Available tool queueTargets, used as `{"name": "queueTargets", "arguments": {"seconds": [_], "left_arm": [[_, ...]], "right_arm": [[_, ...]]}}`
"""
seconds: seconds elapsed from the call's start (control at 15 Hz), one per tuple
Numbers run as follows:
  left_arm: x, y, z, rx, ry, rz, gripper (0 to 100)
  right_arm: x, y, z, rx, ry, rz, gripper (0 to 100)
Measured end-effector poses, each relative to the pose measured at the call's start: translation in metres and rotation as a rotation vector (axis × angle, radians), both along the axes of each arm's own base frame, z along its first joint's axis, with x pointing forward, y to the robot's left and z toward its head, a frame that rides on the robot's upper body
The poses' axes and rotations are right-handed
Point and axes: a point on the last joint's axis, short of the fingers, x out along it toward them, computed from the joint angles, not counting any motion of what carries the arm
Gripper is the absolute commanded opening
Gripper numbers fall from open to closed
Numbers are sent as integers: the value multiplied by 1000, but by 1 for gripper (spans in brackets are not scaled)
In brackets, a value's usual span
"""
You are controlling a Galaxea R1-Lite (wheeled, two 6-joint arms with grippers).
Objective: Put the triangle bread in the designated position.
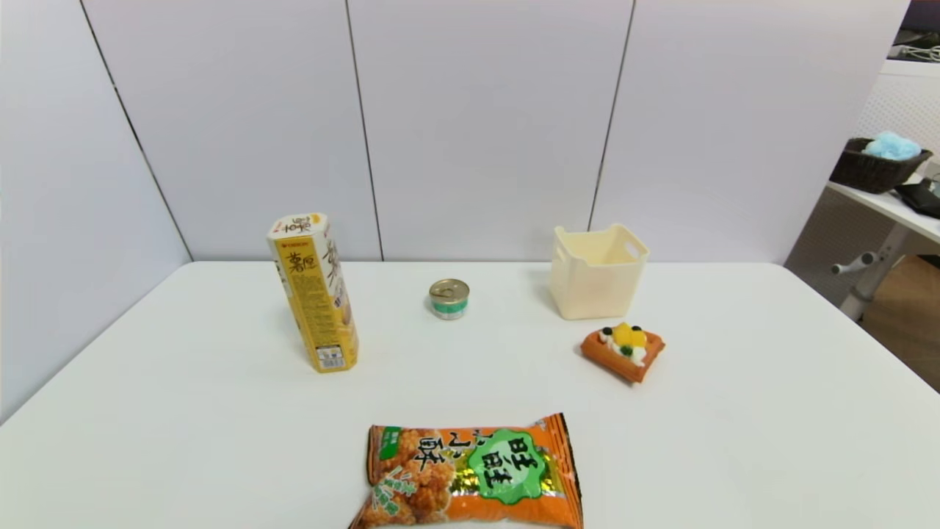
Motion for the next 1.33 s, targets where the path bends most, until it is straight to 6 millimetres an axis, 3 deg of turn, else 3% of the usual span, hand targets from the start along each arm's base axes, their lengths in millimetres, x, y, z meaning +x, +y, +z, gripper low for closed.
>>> {"name": "queueTargets", "arguments": {"seconds": [0.73, 0.87, 1.07, 1.2, 1.33], "left_arm": [[5, 0, 3, -20, 60, -2, 100], [12, -1, 21, 12, 113, -36, 100], [38, -3, 64, 116, 187, -176, 100], [67, -11, 97, 201, 219, -346, 100], [101, -31, 127, 264, 230, -557, 100]], "right_arm": [[0, 0, 0, 0, 1, 0, 100], [0, 0, 0, 0, 0, 0, 100], [0, 0, 0, 1, 0, 0, 100], [0, 0, 0, 0, 1, 0, 100], [0, 0, 0, -1, 0, 0, 100]]}}
